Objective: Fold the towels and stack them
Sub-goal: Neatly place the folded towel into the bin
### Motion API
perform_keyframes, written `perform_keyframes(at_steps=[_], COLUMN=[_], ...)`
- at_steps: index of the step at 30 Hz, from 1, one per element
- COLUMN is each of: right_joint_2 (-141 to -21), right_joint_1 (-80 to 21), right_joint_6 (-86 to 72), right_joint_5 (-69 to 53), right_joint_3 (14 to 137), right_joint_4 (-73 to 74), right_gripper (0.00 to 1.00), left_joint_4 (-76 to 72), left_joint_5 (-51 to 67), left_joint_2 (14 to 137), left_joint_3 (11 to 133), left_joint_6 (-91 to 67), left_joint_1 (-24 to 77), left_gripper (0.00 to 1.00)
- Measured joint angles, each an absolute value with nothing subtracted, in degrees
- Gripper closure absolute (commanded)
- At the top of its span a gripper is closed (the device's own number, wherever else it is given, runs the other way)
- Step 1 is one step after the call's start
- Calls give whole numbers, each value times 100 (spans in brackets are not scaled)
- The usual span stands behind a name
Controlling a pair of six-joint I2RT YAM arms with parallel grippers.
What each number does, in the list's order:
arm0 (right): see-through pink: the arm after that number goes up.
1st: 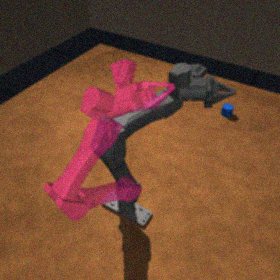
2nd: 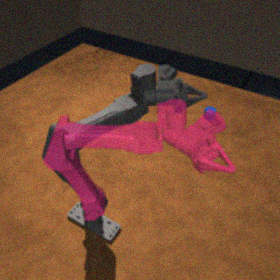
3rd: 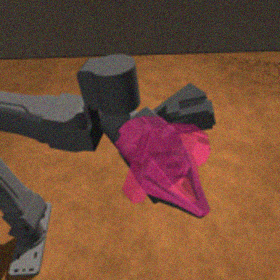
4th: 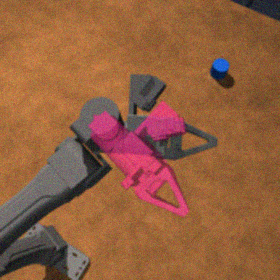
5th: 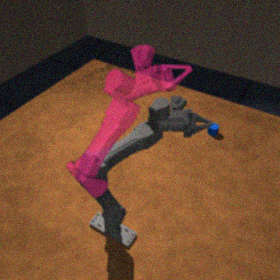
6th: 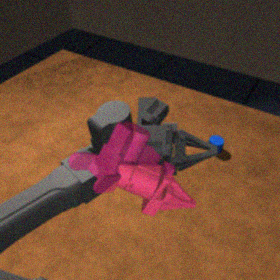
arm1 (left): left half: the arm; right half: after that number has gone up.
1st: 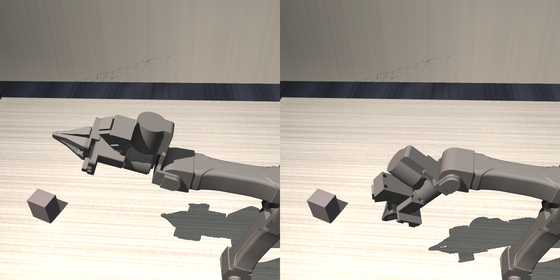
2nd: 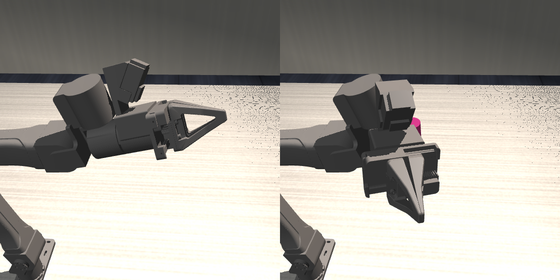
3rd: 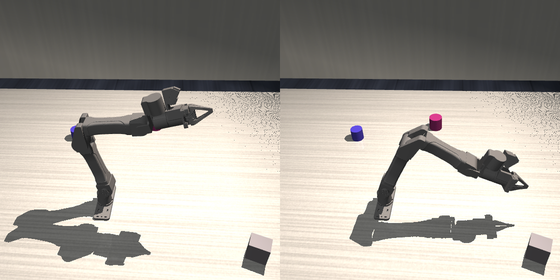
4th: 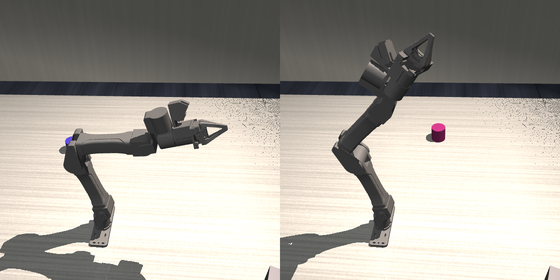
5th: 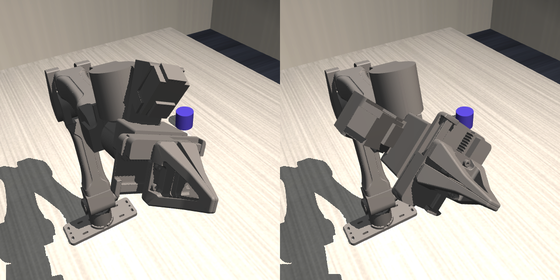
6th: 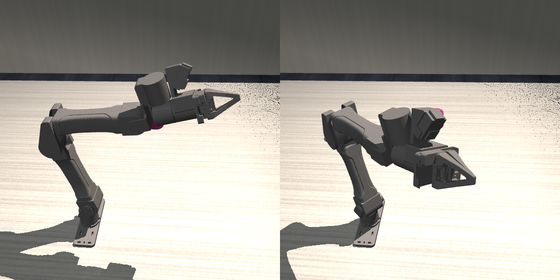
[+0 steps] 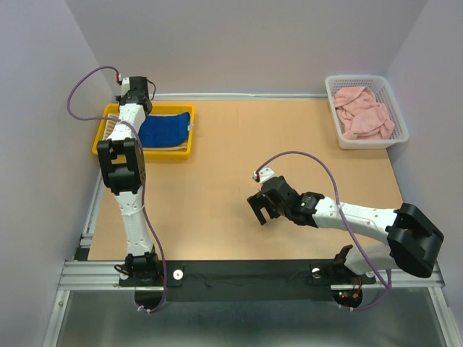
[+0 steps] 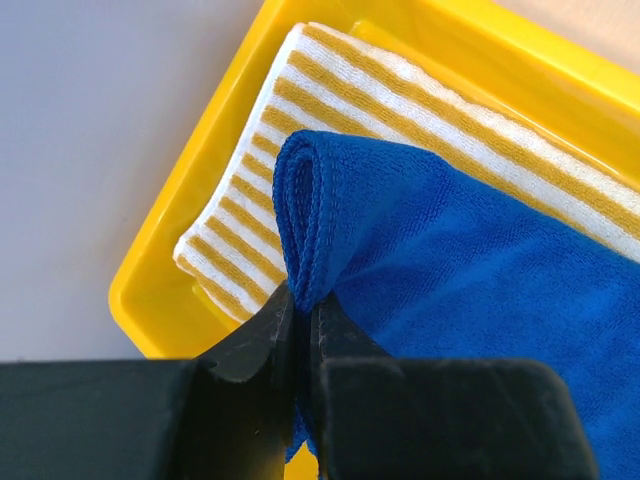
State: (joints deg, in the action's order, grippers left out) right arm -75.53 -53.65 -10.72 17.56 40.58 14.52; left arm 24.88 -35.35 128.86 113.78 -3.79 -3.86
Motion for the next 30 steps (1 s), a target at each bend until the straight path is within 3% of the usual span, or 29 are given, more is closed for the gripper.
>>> perform_keyframes(at_steps=[5, 7, 13, 15, 19, 25, 30], right_joint_2=[-7553, -7553, -7559, -7561, -7585, -7688, -8027], right_joint_1=[-5365, -5365, -5365, -5365, -5365, -5363, -5168], right_joint_6=[-1072, -1072, -1072, -1070, -1074, -1181, -1295], right_joint_5=[1754, 1754, 1754, 1754, 1754, 1815, 2064], right_joint_3=[4058, 4062, 4169, 4189, 4195, 4320, 5015], right_joint_4=[1459, 1463, 1503, 1503, 1511, 1671, 1900], right_gripper=[0, 0, 0, 0, 0, 0, 0], left_joint_4=[2449, 2427, 2355, 2324, 2231, 2058, 2104], left_joint_5=[-3625, -3634, -3710, -3850, -4359, -4912, -4353], left_joint_2=[12897, 12927, 12975, 12975, 12975, 12914, 12191], left_joint_3=[11419, 11478, 11533, 11533, 11533, 11496, 11006], left_joint_6=[-325, -307, -259, -274, -287, -342, -482], left_joint_1=[-386, -386, -386, -386, -395, -473, -445], left_gripper=[99, 94, 59, 53, 14, 4, 1])
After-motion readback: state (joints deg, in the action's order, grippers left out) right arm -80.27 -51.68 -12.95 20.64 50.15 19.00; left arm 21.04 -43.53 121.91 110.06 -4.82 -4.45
